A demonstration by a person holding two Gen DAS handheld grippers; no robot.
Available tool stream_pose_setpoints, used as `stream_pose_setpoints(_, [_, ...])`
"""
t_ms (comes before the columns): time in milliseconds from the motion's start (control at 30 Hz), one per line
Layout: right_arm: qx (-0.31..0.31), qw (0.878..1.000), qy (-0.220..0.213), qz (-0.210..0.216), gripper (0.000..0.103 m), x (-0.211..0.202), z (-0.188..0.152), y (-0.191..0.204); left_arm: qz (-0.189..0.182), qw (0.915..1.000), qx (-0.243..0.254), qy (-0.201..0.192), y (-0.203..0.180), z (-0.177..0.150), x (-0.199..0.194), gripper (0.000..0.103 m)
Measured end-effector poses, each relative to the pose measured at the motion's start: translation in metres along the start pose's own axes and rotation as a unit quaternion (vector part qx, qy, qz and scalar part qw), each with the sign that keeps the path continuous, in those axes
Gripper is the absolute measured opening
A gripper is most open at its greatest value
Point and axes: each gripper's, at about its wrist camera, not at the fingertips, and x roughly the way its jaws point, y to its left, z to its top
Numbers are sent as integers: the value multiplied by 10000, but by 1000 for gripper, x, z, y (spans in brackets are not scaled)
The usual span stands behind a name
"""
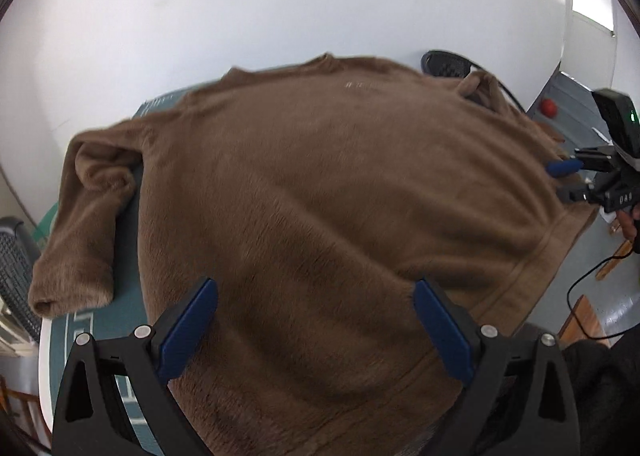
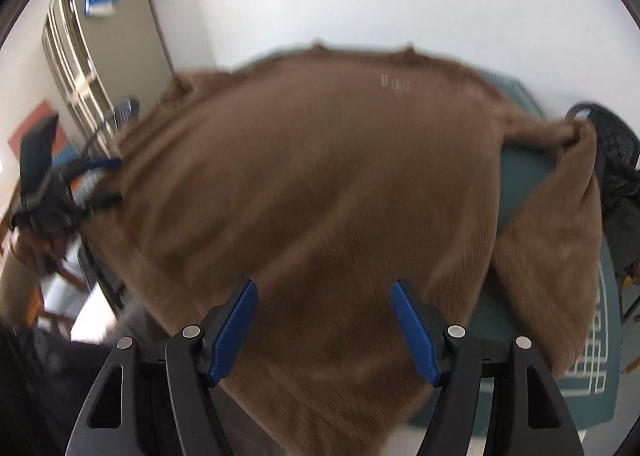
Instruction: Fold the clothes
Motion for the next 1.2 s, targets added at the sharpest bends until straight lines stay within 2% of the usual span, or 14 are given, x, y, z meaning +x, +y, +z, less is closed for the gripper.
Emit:
stream_pose_setpoints(67, [-301,9995,-30,-109,72,-3,-13,-2,102,9998,-73,178,8,-10,3,100])
stream_pose_setpoints(133, [-263,9996,-7,-42,72,-9,-19,-9,-56,9994,-315,122,20,-19,-1,99])
stream_pose_setpoints(367, [-240,9997,58,-65,72,-11,-22,-10,37,9992,-278,287,23,-22,-6,99])
stream_pose_setpoints(467, [39,9999,94,72,73,-16,-9,-14,108,9988,-279,390,22,-12,-14,100])
stream_pose_setpoints(533, [318,9993,-188,79,73,-26,6,-18,154,9991,-329,216,20,-1,-22,100])
stream_pose_setpoints(633, [649,9965,-507,159,73,-26,33,-11,-268,9981,-558,-25,10,18,-23,100])
stream_pose_setpoints(700, [582,9967,-471,328,73,-12,50,4,-528,9971,-540,-135,-2,28,-17,100])
stream_pose_setpoints(833, [-65,9999,-54,150,73,27,67,35,-462,9985,-277,120,-22,33,10,100])
stream_pose_setpoints(933, [-376,9987,306,-149,74,43,57,39,-406,9979,-173,464,-24,22,28,100])
stream_pose_setpoints(1000, [-652,9972,334,-178,78,40,45,39,-369,9986,-23,388,-24,11,24,99])
stream_pose_setpoints(1100, [-665,9973,305,-66,85,30,29,30,-493,9979,-50,407,-16,5,19,99])
stream_pose_setpoints(1200, [-688,9974,204,-30,85,24,22,29,-496,9975,72,504,-18,4,18,99])
